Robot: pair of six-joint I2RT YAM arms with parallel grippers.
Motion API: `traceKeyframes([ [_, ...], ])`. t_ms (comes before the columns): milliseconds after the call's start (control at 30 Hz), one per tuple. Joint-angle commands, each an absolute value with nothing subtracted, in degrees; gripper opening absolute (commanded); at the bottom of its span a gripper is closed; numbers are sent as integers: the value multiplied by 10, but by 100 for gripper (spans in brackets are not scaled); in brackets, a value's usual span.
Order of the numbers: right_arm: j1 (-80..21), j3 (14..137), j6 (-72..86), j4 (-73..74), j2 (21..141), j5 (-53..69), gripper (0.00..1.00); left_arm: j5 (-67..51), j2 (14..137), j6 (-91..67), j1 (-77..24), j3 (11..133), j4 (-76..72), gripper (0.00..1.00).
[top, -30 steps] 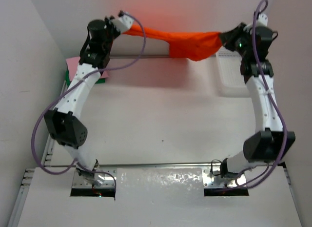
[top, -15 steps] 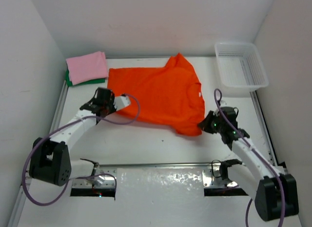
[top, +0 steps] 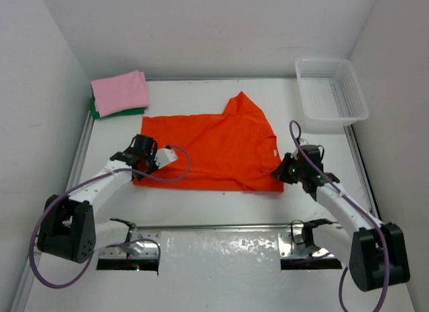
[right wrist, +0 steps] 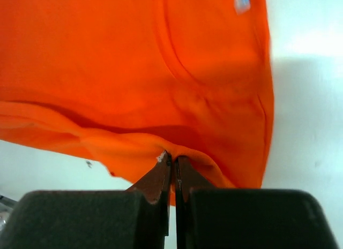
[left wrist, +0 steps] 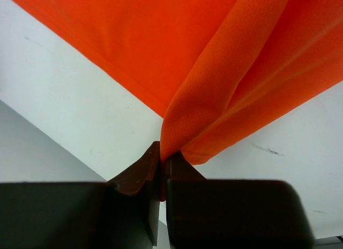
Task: Fold and stack the t-shirts
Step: Flatten out the tshirt
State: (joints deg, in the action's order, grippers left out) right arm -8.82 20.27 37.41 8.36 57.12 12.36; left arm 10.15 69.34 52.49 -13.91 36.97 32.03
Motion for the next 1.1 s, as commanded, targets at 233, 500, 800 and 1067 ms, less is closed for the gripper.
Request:
traceKeyframes([
  [233, -90, 387, 295, 103, 677, 134, 0, 113, 742, 483, -142, 500, 262, 0],
  [500, -90, 436, 276, 125, 743, 133, 0, 102, 823, 512, -139, 555, 340, 0],
  [800, -90, 353, 259, 228, 600, 116, 0, 103, 719, 479, -126, 509, 414, 0],
  [1067, -87, 450, 253, 184, 738, 149, 0, 109, 820, 499, -126, 559, 310, 0],
])
